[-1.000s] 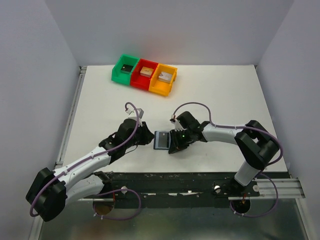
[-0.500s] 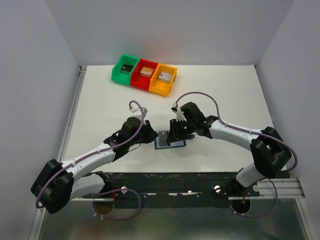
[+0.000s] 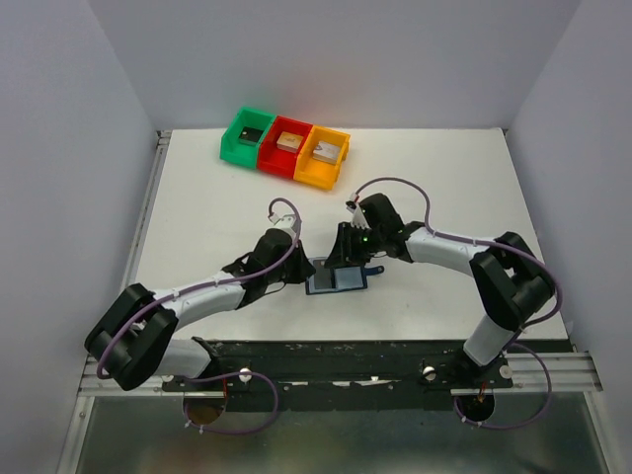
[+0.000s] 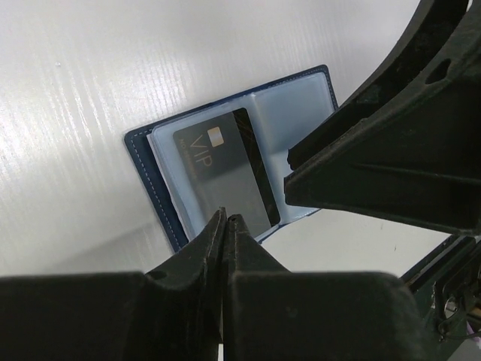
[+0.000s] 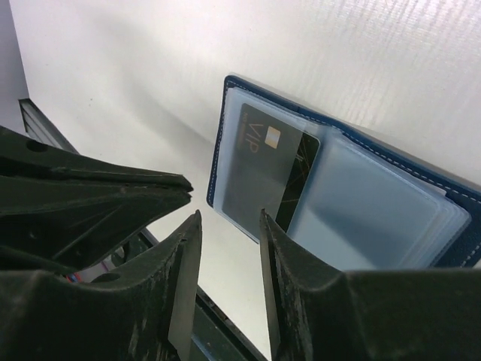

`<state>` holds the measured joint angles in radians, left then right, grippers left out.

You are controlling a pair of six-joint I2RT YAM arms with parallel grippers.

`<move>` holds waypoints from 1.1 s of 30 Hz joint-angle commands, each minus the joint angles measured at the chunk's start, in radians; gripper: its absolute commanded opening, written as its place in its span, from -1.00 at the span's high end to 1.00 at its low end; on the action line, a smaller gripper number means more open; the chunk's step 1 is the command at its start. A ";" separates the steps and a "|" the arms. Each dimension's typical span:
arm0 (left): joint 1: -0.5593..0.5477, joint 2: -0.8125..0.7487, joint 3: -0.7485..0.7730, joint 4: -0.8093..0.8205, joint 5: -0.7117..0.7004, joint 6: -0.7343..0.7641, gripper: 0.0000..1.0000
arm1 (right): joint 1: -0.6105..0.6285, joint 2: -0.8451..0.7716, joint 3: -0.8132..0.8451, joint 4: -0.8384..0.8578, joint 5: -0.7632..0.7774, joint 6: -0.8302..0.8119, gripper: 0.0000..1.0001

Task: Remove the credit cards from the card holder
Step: Remove the credit card from the card holder.

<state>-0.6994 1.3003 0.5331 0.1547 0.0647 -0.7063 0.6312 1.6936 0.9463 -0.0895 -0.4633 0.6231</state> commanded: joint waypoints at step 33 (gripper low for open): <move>0.006 0.160 0.062 -0.049 -0.034 -0.044 0.93 | -0.031 0.117 -0.046 0.056 0.008 0.003 0.07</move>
<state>-0.6994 1.4391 0.5671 0.1246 0.0570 -0.7460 0.6090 1.7836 0.9203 -0.0319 -0.4740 0.6315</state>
